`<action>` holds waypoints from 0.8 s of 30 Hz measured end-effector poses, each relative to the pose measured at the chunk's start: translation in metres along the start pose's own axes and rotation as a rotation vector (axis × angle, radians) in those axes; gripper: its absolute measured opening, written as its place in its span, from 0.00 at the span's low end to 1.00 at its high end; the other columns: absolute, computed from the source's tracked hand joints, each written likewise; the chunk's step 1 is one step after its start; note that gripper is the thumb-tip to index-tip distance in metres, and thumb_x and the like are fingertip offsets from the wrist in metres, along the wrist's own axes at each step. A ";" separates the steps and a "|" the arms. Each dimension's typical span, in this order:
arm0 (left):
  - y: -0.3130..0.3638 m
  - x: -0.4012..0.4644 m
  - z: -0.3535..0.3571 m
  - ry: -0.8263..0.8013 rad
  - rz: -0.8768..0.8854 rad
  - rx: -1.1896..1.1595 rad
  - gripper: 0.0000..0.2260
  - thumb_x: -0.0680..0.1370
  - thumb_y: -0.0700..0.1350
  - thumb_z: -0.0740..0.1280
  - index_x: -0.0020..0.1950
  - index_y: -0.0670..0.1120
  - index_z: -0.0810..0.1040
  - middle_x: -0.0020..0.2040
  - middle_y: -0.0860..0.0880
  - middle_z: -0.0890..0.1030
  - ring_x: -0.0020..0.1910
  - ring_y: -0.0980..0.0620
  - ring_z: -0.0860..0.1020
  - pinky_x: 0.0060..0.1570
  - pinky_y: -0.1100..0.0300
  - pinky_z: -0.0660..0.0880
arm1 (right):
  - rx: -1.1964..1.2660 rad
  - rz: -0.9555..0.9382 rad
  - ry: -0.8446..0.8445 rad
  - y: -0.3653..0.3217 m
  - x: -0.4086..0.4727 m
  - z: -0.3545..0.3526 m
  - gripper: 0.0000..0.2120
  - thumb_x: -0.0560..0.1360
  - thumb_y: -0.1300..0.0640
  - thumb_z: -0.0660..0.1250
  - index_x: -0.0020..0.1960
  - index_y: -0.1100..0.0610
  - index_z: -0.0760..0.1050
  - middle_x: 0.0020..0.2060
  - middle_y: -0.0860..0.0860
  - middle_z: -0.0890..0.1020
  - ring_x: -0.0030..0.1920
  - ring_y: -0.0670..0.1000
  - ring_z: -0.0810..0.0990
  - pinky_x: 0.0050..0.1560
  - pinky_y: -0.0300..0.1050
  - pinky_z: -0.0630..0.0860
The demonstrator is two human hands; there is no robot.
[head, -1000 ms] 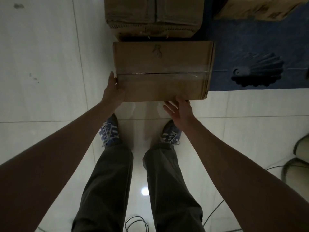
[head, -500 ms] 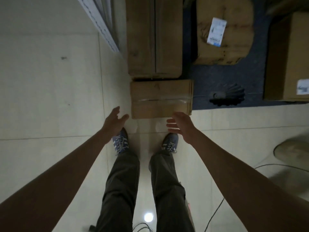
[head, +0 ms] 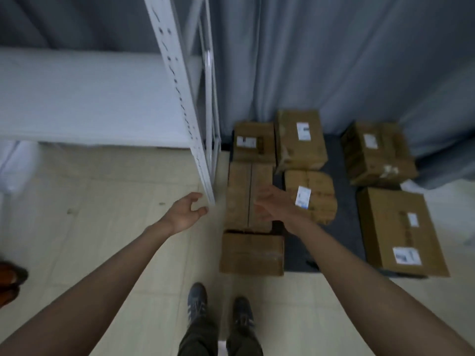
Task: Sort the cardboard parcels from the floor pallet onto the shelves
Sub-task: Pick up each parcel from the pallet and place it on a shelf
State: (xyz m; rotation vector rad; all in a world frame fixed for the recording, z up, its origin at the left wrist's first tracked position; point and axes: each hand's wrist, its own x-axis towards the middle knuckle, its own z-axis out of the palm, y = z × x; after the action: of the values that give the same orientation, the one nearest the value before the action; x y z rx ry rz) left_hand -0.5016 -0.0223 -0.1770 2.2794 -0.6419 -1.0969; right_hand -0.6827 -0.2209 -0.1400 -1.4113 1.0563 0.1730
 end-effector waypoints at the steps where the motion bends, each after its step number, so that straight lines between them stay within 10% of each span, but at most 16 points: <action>1: 0.016 -0.011 -0.017 0.021 0.037 0.032 0.26 0.80 0.51 0.69 0.76 0.48 0.68 0.75 0.48 0.71 0.74 0.49 0.68 0.69 0.61 0.65 | -0.029 -0.050 -0.016 -0.021 -0.009 -0.002 0.18 0.80 0.58 0.68 0.69 0.53 0.71 0.48 0.53 0.82 0.45 0.51 0.82 0.45 0.44 0.82; 8: 0.099 -0.085 -0.129 0.220 0.216 0.137 0.26 0.80 0.50 0.70 0.76 0.48 0.69 0.74 0.48 0.72 0.73 0.48 0.70 0.69 0.58 0.67 | -0.418 -0.433 -0.031 -0.157 -0.074 0.013 0.21 0.79 0.62 0.69 0.70 0.59 0.72 0.56 0.60 0.80 0.53 0.58 0.81 0.50 0.47 0.79; 14: 0.106 -0.145 -0.218 0.357 0.233 0.248 0.27 0.78 0.53 0.71 0.75 0.54 0.68 0.73 0.50 0.72 0.70 0.48 0.71 0.68 0.51 0.70 | -0.576 -0.584 -0.057 -0.249 -0.124 0.056 0.18 0.76 0.62 0.70 0.65 0.53 0.75 0.41 0.55 0.78 0.38 0.51 0.78 0.30 0.42 0.76; 24: 0.033 -0.229 -0.376 0.554 0.114 0.353 0.28 0.78 0.53 0.72 0.75 0.52 0.67 0.73 0.47 0.73 0.68 0.46 0.73 0.66 0.53 0.72 | -0.742 -0.815 -0.169 -0.365 -0.172 0.204 0.19 0.77 0.58 0.70 0.66 0.52 0.75 0.52 0.57 0.84 0.53 0.56 0.84 0.50 0.51 0.84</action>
State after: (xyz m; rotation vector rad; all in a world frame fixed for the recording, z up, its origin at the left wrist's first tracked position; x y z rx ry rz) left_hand -0.3316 0.1879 0.1726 2.6388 -0.7596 -0.2759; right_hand -0.4366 -0.0489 0.1981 -2.3396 0.1935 0.0796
